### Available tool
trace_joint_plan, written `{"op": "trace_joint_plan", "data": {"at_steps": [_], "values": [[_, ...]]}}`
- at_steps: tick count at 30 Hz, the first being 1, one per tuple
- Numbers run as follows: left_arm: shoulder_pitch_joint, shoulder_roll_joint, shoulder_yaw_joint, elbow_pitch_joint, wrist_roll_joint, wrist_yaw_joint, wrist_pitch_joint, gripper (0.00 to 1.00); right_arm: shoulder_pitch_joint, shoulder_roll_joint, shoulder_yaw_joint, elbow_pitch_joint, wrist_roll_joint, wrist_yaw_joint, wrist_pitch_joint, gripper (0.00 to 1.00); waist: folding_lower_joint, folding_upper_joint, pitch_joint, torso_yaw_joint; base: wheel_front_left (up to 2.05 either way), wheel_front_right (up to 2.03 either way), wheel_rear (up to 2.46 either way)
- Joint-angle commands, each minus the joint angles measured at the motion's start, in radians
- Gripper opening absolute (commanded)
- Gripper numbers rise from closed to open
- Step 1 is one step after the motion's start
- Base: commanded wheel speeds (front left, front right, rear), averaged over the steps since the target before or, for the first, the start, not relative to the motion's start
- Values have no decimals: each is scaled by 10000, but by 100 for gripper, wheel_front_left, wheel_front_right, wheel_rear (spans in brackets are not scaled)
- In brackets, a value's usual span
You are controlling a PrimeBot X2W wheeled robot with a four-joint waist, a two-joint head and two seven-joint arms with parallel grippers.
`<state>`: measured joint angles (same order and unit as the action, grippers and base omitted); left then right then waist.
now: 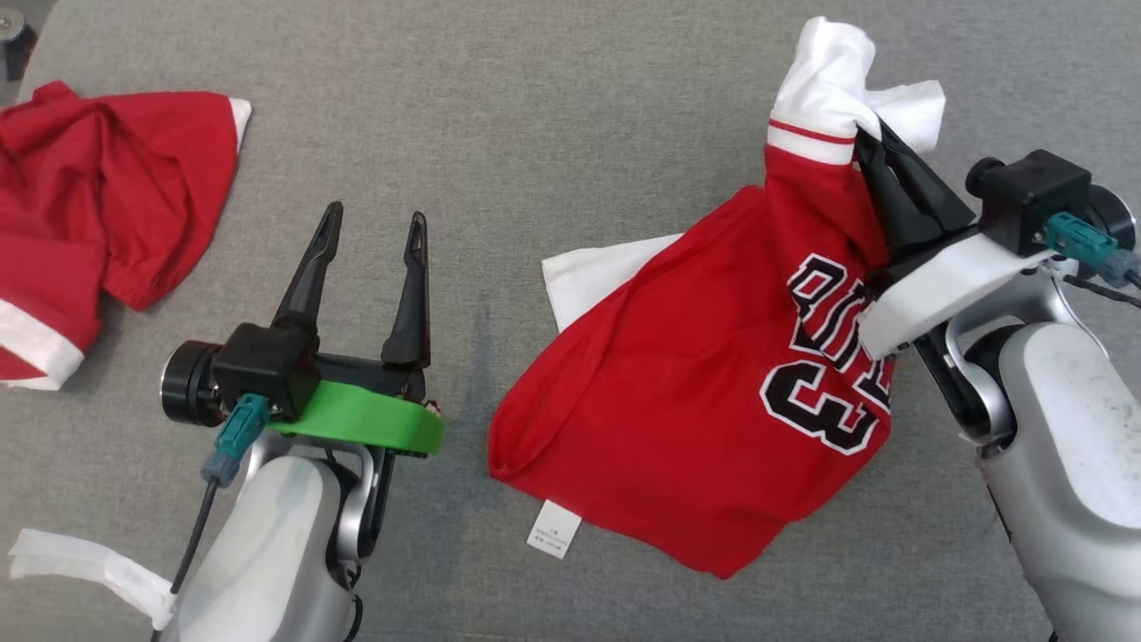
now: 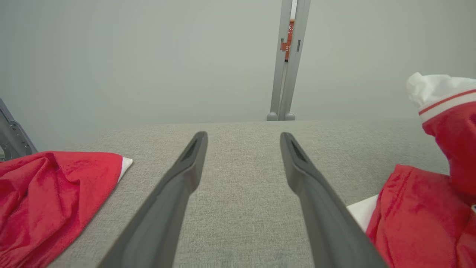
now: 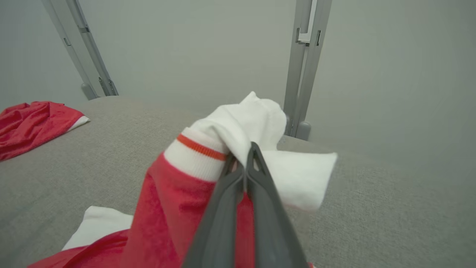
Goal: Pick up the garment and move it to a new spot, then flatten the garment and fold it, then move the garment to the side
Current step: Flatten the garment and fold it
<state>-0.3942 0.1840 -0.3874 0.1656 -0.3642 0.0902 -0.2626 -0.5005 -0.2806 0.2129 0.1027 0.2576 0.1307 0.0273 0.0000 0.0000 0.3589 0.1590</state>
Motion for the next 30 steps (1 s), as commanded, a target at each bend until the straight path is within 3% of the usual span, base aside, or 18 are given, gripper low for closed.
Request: {"op": "trace_joint_plan", "data": {"at_steps": [1, 3, 5, 10, 15, 23, 30], "values": [[-164, -59, 45, 32, 103, -55, -24, 100, -212, -38, 103, 378, 73, 1, -131, 0, 0, 0, 445, 506, 0, 0, 0], [-170, -146, 116, 59, 198, -115, -16, 100, -422, 19, 192, 1048, 131, 1, -340, 3, 0, 0, 458, 552, 0, 0, 0], [-116, -208, 190, 91, 272, -171, -17, 100, -522, 97, 174, 1551, 193, 1, -725, 100, 0, 0, 435, 550, 0, 0, 0], [182, -204, 498, 175, 409, -203, -16, 100, -23, 286, -159, 1996, 259, 1, -2034, 100, 0, 0, 163, 254, 0, 0, 0], [528, -69, 801, 242, 490, -171, -17, 100, 870, 369, -936, 1386, 263, 1, -2688, 100, 0, 0, -302, -249, 0, 0, 0], [1282, 194, 1110, 295, 483, -56, -17, 100, 2982, 713, -2159, -151, -66, 1, -2654, 100, 0, 0, -1110, -1013, 0, 0, 0], [1781, 367, 1163, 290, 383, 20, 28, 100, 4506, 1294, -2527, -1369, -288, 1, -2059, 100, 0, 0, -1569, -1359, 0, 0, 0]]}}
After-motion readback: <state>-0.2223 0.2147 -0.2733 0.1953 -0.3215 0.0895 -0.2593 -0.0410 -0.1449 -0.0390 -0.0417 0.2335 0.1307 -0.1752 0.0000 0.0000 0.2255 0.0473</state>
